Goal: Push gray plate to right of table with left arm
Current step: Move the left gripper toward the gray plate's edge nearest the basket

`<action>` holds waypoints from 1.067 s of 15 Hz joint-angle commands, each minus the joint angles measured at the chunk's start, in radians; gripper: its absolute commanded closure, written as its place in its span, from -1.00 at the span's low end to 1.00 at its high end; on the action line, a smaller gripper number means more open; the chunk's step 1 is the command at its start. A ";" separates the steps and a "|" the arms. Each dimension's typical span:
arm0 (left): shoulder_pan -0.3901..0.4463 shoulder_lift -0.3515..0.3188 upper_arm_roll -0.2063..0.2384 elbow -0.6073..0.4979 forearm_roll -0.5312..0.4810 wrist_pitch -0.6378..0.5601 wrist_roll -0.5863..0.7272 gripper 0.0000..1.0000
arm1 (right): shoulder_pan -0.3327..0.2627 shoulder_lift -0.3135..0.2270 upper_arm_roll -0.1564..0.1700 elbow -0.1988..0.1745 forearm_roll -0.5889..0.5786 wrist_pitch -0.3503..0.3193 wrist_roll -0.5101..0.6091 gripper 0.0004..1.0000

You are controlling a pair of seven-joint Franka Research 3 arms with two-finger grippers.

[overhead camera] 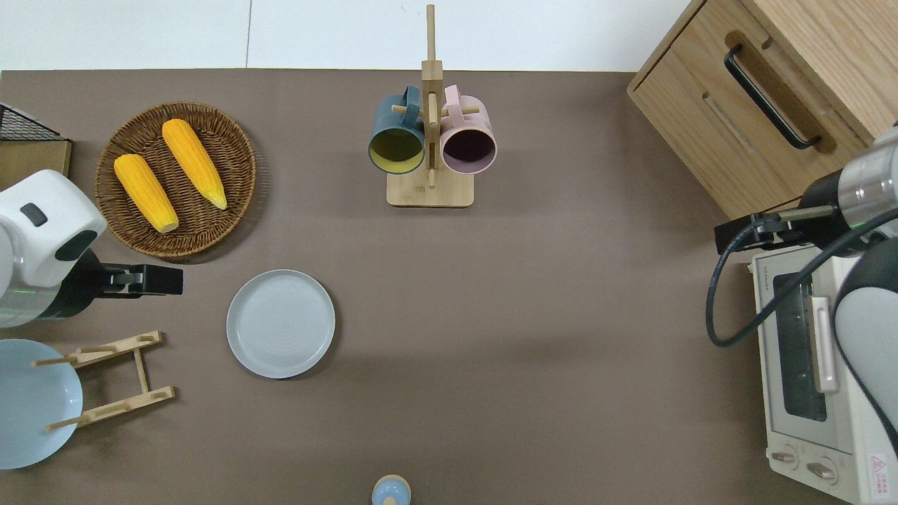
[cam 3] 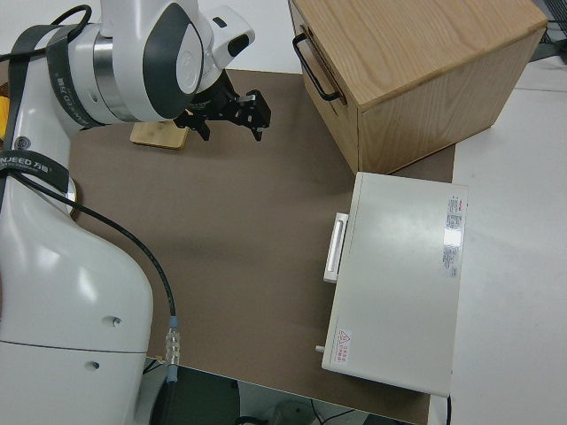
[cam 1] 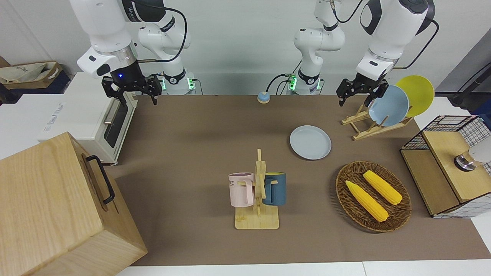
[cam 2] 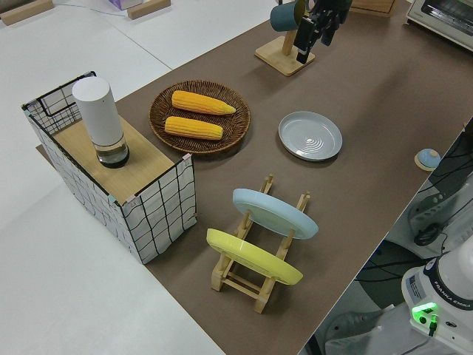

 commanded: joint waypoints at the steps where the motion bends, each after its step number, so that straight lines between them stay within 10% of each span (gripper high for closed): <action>1: -0.007 -0.009 -0.001 0.006 0.002 -0.009 -0.003 -0.99 | -0.001 -0.006 0.000 0.001 0.007 -0.010 0.003 -0.97; 16: -0.007 -0.018 0.005 -0.089 -0.002 -0.005 -0.012 -0.99 | -0.001 -0.006 0.000 0.001 0.007 -0.010 0.003 -0.97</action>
